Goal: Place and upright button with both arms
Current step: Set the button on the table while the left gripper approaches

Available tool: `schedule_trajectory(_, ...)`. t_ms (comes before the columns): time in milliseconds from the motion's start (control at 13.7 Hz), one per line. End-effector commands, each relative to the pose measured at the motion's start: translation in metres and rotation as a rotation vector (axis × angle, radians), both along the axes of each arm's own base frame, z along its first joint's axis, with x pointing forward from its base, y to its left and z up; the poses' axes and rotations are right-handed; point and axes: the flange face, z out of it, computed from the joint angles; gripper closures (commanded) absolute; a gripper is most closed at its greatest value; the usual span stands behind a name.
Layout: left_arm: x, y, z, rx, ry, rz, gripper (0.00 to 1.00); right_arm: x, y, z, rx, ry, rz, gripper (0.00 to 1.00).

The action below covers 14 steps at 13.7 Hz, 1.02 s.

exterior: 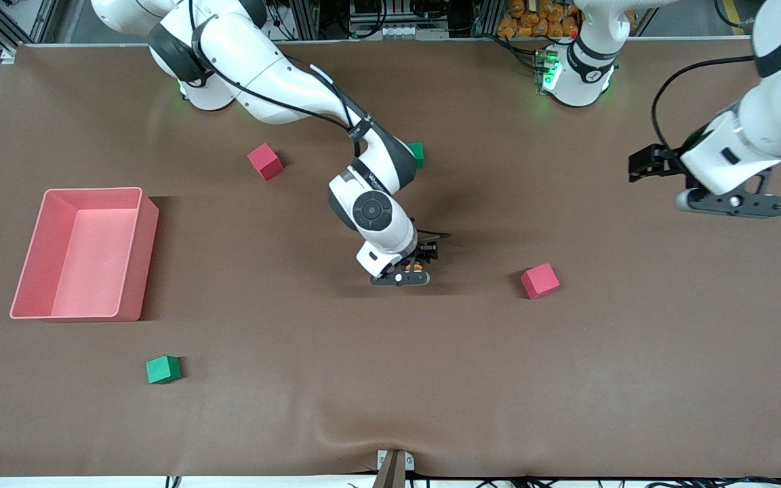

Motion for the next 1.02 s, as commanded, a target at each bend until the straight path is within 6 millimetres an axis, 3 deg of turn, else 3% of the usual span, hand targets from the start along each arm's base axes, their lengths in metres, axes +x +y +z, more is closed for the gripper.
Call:
schedule_trajectory(0,0.009,-0.004,-0.01,-0.078,0.013,0.027,0.0,0.019,-0.016,0.037,0.004,0.005,-0.033,0.0)
schedule_trajectory(146,0.017,-0.009,-0.009,-0.103,-0.035,0.032,0.0,0.047,-0.049,0.074,-0.014,-0.018,-0.072,0.0)
schedule_trajectory(219,0.022,-0.014,-0.013,-0.12,-0.052,0.031,0.0,0.064,-0.075,0.085,-0.025,-0.01,-0.108,0.0)
schedule_trajectory(365,0.037,-0.024,-0.038,-0.216,-0.025,0.057,0.0,0.1,-0.13,0.117,-0.02,-0.009,-0.184,0.0)
schedule_trajectory(439,0.042,-0.03,-0.048,-0.286,0.001,0.077,0.0,0.114,-0.16,0.134,-0.026,0.001,-0.219,0.0)
schedule_trajectory(585,0.046,-0.046,-0.066,-0.374,0.056,0.094,0.0,0.14,-0.238,0.177,-0.032,0.03,-0.309,0.0)
schedule_trajectory(731,0.05,-0.057,-0.08,-0.416,0.077,0.103,0.0,0.147,-0.314,0.245,-0.045,0.024,-0.374,0.0)
schedule_trajectory(950,0.051,-0.099,-0.098,-0.423,0.068,0.074,0.0,0.143,-0.399,0.302,-0.096,-0.017,-0.267,0.0)
